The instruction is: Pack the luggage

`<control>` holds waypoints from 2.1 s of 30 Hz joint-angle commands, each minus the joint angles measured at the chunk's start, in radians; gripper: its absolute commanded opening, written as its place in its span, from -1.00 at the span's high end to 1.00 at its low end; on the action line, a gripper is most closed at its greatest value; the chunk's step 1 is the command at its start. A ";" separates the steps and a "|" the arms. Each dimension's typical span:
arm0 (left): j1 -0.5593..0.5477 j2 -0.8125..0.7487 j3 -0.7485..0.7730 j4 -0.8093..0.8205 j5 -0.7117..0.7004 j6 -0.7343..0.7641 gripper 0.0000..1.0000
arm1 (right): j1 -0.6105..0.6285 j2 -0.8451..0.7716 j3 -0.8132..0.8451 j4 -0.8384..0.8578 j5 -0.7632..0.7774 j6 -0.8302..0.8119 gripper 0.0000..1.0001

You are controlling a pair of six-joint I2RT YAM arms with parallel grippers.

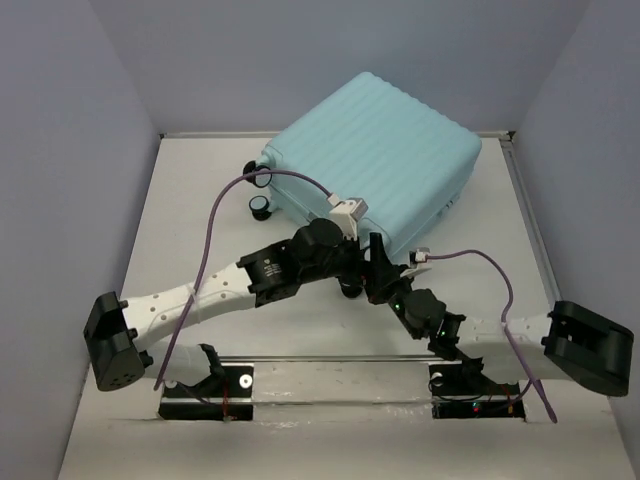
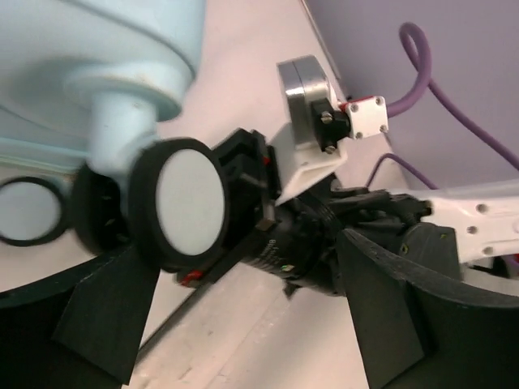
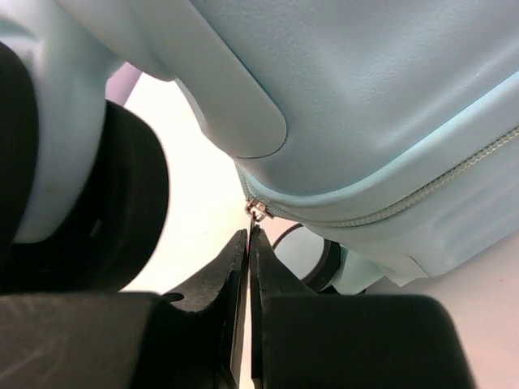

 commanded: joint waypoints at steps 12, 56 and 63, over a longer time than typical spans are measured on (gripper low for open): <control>0.908 -0.265 -0.030 -0.134 0.014 0.457 -0.98 | 0.069 -0.265 -0.011 -0.290 -0.231 0.003 0.86; 0.865 0.243 0.167 -0.147 0.058 0.707 0.88 | -0.259 -0.219 0.055 -0.258 -0.568 -0.063 0.86; 0.787 0.142 0.048 -0.156 0.135 0.607 0.88 | -0.580 -0.113 0.214 -0.250 -0.847 -0.106 0.86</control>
